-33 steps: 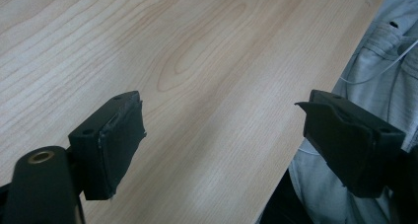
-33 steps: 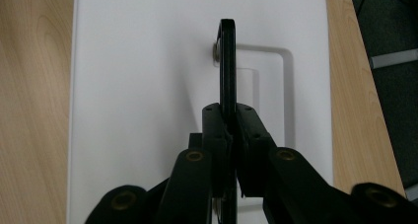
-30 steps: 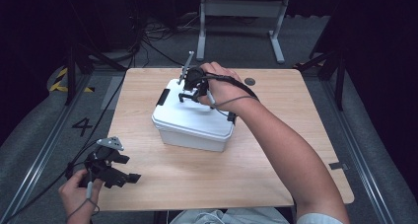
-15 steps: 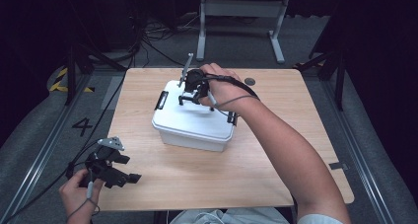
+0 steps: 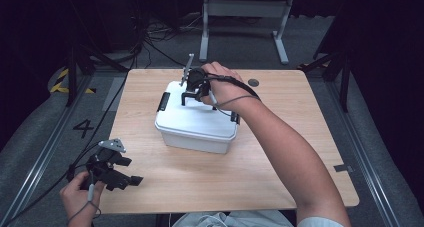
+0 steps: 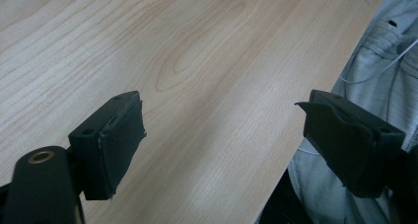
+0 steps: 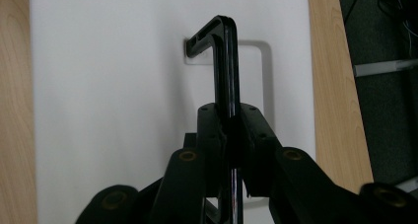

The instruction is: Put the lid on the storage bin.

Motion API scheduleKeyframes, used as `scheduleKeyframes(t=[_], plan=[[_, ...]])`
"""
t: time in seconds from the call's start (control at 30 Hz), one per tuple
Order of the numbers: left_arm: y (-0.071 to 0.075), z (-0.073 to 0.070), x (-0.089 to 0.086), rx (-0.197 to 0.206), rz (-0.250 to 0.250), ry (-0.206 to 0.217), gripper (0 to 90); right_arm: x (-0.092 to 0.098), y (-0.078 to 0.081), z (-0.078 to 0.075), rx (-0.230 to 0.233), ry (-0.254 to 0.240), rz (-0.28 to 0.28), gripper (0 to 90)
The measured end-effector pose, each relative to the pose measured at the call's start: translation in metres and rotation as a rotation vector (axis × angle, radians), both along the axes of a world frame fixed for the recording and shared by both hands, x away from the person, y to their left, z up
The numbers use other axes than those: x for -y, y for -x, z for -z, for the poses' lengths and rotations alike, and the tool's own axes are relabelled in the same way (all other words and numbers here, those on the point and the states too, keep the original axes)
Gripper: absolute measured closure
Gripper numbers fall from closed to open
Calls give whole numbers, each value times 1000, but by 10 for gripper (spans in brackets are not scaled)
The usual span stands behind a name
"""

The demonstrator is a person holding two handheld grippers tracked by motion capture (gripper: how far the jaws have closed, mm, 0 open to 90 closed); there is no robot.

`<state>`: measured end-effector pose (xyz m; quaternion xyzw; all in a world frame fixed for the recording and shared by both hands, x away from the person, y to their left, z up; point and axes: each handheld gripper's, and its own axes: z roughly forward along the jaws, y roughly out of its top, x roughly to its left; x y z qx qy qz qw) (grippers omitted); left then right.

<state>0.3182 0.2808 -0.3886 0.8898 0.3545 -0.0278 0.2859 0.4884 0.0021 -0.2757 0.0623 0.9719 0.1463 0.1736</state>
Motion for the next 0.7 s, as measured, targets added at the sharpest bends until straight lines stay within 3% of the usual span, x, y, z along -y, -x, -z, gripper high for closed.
scheduleKeyframes(t=[0.23, 0.37, 0.47, 0.7], plan=[[0, 0, 0, 3, 2, -1, 161, -2, 6, 0, 21, 19, -12, 825], [0, 0, 0, 0, -1, -1, 161, 0, 14, -1, -18, 12, -25, 853], [0, 0, 0, 4, 0, -3, 162, 1, 16, 0, -9, 15, -22, 854], [2, 0, -1, -2, -2, 1, 161, 1, 9, -1, 9, 24, -15, 834]])
